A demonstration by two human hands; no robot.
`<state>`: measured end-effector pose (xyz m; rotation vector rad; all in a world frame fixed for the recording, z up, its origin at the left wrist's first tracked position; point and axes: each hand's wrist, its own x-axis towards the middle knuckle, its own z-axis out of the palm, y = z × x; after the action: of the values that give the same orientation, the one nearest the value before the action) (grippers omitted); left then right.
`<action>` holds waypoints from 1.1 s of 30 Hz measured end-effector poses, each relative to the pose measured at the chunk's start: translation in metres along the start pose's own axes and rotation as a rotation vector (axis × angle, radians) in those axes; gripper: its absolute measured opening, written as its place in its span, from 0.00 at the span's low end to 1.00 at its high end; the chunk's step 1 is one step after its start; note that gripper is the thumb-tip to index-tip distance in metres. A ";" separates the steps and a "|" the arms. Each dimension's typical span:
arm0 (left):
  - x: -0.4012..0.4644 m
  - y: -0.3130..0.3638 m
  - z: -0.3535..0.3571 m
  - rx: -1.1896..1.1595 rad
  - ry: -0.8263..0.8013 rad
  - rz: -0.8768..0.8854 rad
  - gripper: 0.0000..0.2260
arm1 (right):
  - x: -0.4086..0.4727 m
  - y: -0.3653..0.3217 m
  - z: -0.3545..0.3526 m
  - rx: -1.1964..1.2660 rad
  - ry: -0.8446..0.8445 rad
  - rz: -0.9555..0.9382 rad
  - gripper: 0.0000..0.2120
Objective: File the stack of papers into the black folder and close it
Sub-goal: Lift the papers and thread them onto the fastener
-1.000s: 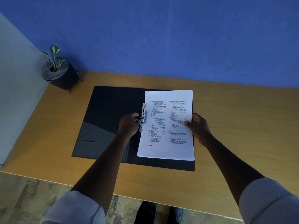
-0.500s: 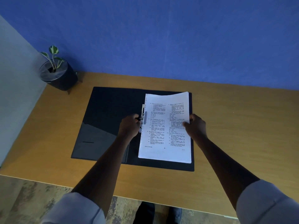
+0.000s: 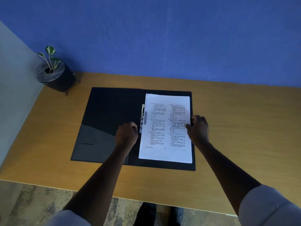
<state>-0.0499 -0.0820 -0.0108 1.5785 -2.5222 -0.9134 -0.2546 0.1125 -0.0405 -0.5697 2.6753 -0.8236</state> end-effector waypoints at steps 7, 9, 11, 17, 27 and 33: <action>-0.009 -0.005 0.003 -0.033 -0.053 -0.009 0.13 | 0.001 -0.002 0.000 -0.005 -0.030 -0.049 0.17; -0.009 -0.005 0.003 -0.036 -0.053 -0.004 0.12 | 0.001 -0.004 -0.001 0.016 -0.036 -0.045 0.18; -0.009 -0.006 0.003 -0.029 -0.049 0.002 0.12 | 0.001 -0.003 -0.003 0.031 -0.051 -0.047 0.18; -0.011 -0.006 0.005 -0.005 -0.058 -0.014 0.11 | -0.001 -0.002 -0.004 0.033 -0.051 -0.051 0.13; -0.027 -0.015 0.006 0.008 -0.035 0.112 0.12 | 0.004 -0.001 -0.006 -0.003 -0.019 -0.040 0.09; -0.054 -0.037 0.010 -0.019 -0.031 0.383 0.19 | 0.025 -0.010 -0.011 -0.085 -0.007 -0.147 0.12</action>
<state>0.0029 -0.0443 -0.0228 1.0241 -2.6878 -0.9084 -0.2782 0.0988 -0.0299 -0.7966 2.6984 -0.7461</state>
